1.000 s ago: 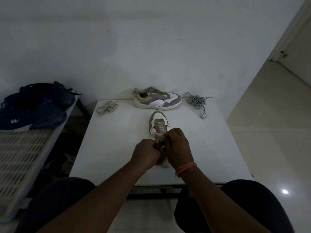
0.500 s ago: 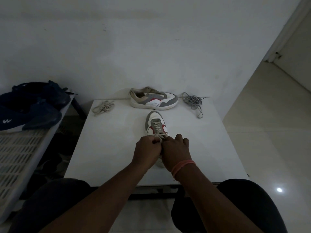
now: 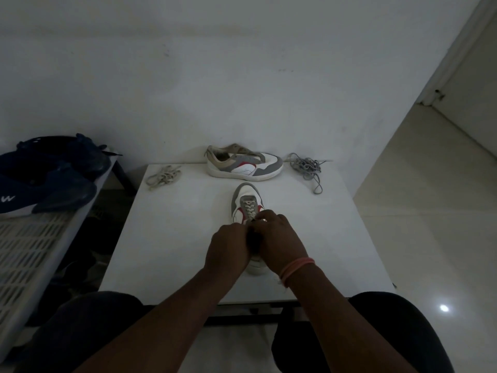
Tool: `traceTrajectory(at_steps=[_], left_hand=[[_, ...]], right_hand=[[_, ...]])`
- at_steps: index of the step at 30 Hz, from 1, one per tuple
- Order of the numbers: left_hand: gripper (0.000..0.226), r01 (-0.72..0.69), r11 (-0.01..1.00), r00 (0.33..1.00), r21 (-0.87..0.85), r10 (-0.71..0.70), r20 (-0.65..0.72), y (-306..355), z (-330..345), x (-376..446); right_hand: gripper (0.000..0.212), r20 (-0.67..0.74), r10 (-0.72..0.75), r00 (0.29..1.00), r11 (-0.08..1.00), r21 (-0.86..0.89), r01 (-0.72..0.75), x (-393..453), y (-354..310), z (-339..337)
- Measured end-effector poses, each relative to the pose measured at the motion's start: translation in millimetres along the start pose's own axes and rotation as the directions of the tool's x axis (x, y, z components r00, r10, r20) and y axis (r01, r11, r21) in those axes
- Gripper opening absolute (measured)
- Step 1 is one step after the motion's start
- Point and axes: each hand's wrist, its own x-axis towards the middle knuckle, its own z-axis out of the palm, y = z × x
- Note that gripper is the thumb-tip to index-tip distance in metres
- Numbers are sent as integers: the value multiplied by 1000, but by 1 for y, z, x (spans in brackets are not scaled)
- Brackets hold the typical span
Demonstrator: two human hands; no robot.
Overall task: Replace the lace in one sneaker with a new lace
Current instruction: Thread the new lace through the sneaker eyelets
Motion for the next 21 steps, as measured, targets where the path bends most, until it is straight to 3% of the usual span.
traceTrajectory(at_steps=[2,5,11,14,17,19,21], left_hand=[[12,73,995,995,-65,-76,-57,-2,-5,3],[7,187,960,981,-207,-192,-5,-3,-6,5],[9,87,964,993,-250,-105,-60,-3,4,4],[8,83,958,987,-273,-117,-110,-5,3,6],[10,112,940,983,-323,-154,-105,-8,5,8],[11,129,926,981,-355,-171,-89,-8,8,10],[6,132,922,984,-364,-167,-67,-7,8,10]], right_hand=[[34,-15,15,1000,996,-92,-16,1,0,0],[34,-37,90,995,982,-165,-95,3,-2,7],[30,68,133,989,975,-187,-119,8,-14,0],[23,180,239,954,970,9,-244,15,-9,-16],[10,129,320,939,912,228,-342,22,8,-29],[25,85,394,915,888,220,-403,22,14,-29],[44,189,448,874,856,194,-480,21,13,-20]])
